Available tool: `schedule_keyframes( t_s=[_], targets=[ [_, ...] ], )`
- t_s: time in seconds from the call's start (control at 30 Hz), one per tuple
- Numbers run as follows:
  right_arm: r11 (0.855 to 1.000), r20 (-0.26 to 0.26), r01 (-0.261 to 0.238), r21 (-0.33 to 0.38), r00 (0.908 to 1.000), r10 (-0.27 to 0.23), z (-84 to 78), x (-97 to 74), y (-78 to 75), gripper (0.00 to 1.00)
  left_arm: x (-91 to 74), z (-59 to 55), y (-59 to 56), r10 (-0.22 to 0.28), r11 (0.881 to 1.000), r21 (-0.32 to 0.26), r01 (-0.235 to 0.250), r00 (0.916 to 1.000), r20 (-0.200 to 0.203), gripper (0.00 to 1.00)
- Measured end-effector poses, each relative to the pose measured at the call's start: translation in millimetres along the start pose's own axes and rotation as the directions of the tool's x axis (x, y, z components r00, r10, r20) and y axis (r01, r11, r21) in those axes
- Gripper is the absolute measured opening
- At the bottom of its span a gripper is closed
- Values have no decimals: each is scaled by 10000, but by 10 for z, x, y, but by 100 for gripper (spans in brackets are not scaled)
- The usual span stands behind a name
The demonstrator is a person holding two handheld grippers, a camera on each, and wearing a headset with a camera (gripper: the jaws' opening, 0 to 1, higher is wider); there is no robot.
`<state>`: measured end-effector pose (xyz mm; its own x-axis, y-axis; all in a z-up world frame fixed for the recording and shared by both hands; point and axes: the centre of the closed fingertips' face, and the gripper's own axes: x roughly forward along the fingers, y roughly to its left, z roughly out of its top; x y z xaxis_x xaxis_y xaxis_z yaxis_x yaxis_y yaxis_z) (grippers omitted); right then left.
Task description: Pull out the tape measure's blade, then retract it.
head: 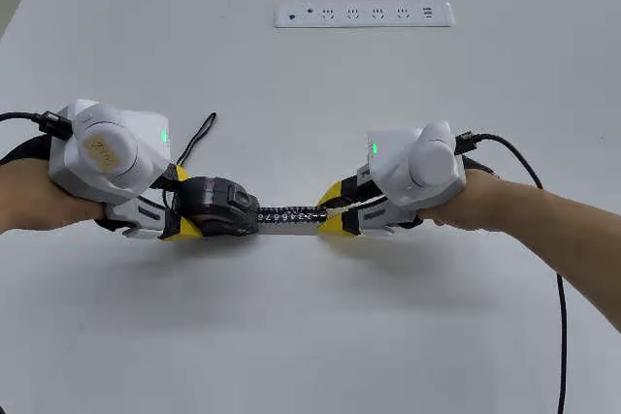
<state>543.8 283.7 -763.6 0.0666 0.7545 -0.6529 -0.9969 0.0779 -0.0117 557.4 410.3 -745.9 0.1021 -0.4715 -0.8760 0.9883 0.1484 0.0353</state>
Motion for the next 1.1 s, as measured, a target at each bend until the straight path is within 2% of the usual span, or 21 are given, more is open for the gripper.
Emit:
schedule_keyframes(
  t_s=[0.7, 1.1],
  targets=[
    [10000, -126, -24, 70, 9999, 25, -165, -262, 1, 12, -4, 10, 4, 11, 10000, -31, -11, 10000, -2, 29],
    [9998, -296, 9, 217, 9996, -2, -339, -445, -4, 12, 2, 15, 5, 16, 10000, -79, -16, 10000, 29, 29]
  ],
)
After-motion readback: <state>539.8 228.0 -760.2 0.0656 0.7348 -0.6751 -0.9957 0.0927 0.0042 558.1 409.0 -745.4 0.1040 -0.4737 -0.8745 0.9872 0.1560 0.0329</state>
